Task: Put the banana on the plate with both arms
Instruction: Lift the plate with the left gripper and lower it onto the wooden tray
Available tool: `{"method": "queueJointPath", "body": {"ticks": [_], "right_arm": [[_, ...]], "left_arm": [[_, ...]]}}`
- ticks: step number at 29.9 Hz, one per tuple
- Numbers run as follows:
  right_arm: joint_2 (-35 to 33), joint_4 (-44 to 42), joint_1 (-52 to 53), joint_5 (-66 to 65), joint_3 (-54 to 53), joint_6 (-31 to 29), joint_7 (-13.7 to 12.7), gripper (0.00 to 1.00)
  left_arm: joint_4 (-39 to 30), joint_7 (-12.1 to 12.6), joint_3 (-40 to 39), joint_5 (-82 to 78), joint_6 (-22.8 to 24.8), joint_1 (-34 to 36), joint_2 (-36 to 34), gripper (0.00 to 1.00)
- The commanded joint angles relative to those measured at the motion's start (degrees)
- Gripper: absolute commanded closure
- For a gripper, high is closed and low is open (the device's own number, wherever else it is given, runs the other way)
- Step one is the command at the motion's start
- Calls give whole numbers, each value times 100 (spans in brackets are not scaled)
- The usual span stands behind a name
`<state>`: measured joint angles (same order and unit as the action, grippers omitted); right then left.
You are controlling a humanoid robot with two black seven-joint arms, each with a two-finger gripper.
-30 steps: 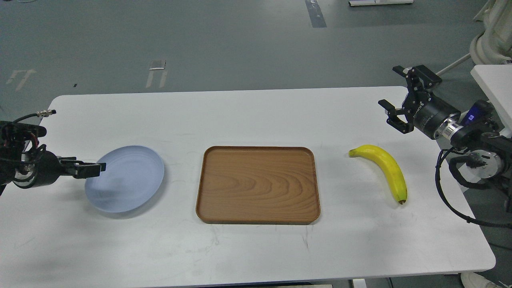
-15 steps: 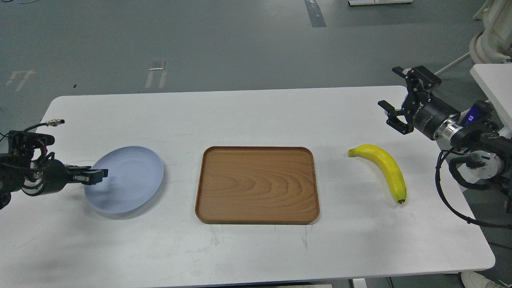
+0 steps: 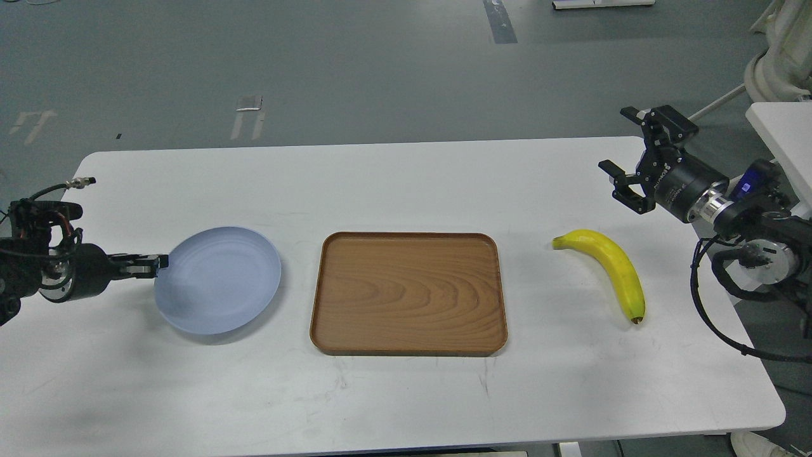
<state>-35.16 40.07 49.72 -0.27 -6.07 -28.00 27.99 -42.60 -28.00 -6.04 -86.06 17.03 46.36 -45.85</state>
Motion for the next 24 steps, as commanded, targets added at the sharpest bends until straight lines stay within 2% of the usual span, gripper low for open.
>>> {"method": "queueJointPath", "body": {"ticks": [1, 5, 9, 11, 13, 15, 18, 21, 23, 24], "right_arm": [[-17, 1, 11, 0, 0, 0, 1, 1], [-43, 10, 12, 0, 0, 0, 1, 1], [-78, 10, 12, 0, 9, 0, 1, 1], [-78, 10, 12, 0, 9, 0, 1, 1], [-105, 10, 12, 0, 9, 0, 1, 1], [-96, 10, 12, 0, 9, 0, 1, 1], [-105, 10, 12, 0, 9, 0, 1, 1], [-114, 1, 12, 0, 9, 0, 1, 1], [-157, 1, 12, 0, 9, 0, 1, 1], [-158, 1, 12, 0, 9, 0, 1, 1]], "left_arm": [[-56, 0, 6, 81, 99, 197, -12, 100], [-371, 0, -2, 81, 309, 619, -20, 100], [-950, 0, -2, 72, 827, 1400, 41, 100], [-1153, 0, 6, 63, 933, 1559, 76, 100], [-1269, 0, 15, 11, 987, 1744, 417, 100], [-1251, 0, 33, -25, 995, 1902, 1093, 100], [-1199, 0, 68, -42, 1004, 1938, 1446, 100], [-927, 0, 428, -77, 995, 2078, 2105, 100], [-480, 0, 638, -77, 969, 2096, 2623, 100], [-478, 0, 639, -77, 969, 2096, 2625, 100]]}}
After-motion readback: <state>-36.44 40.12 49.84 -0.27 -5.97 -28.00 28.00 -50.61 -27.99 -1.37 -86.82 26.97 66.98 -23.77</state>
